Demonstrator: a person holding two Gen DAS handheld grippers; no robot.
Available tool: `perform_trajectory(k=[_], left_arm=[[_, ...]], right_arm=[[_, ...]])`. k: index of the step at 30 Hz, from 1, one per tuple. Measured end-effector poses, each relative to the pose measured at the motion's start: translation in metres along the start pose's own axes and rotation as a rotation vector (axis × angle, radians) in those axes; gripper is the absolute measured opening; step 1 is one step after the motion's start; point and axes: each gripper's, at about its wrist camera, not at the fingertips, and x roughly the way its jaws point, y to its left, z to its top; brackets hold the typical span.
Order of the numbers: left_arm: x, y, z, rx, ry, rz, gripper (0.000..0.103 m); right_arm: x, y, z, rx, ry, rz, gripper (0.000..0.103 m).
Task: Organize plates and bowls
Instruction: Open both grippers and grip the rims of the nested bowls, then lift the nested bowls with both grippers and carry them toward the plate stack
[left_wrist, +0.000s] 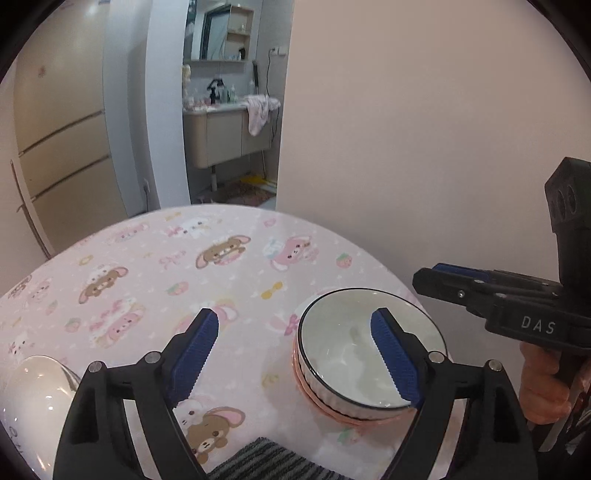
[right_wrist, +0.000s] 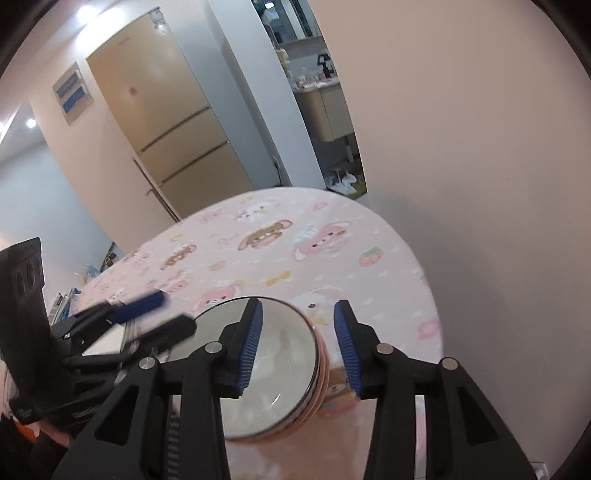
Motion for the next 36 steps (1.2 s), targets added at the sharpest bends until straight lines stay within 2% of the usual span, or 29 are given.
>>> perform_trajectory(k=[3, 7, 9, 13, 16, 23, 27, 29, 30, 33, 36], left_arm=[[-0.003, -0.002, -0.005, 0.009, 0.018, 0.008, 0.086], [0.010, 0.003, -0.020, -0.016, 0.065, 0.040, 0.086], [0.015, 0.007, -0.027, -0.036, 0.072, 0.050, 0.086], [0.029, 0.018, -0.036, -0.104, 0.115, -0.004, 0.086], [0.027, 0.021, -0.035, -0.125, 0.101, -0.034, 0.086], [0.011, 0.013, -0.027, -0.102, 0.051, -0.061, 0.086], [0.008, 0.011, -0.014, -0.119, 0.065, -0.047, 0.087], [0.014, 0.015, -0.009, -0.157, 0.105, -0.021, 0.087], [0.023, 0.021, -0.006, -0.204, 0.159, -0.019, 0.087], [0.038, 0.043, -0.010, -0.383, 0.223, -0.118, 0.087], [0.052, 0.044, -0.017, -0.431, 0.269, -0.196, 0.087]], right_arm=[[-0.015, 0.010, -0.008, -0.039, -0.027, 0.001, 0.040], [-0.021, 0.019, -0.023, -0.087, -0.071, -0.097, 0.043], [-0.017, 0.017, -0.027, -0.091, -0.060, -0.111, 0.045], [-0.003, 0.004, -0.027, -0.024, 0.007, -0.076, 0.045], [0.005, -0.008, -0.024, 0.031, 0.042, -0.036, 0.045], [0.007, -0.020, -0.020, 0.088, 0.082, 0.043, 0.048], [0.012, -0.024, -0.017, 0.108, 0.130, 0.099, 0.049], [0.016, -0.026, -0.015, 0.122, 0.148, 0.097, 0.049], [0.018, -0.027, -0.015, 0.129, 0.150, 0.093, 0.049], [0.025, -0.035, -0.022, 0.167, 0.166, 0.100, 0.049], [0.034, -0.042, -0.030, 0.233, 0.192, 0.171, 0.049]])
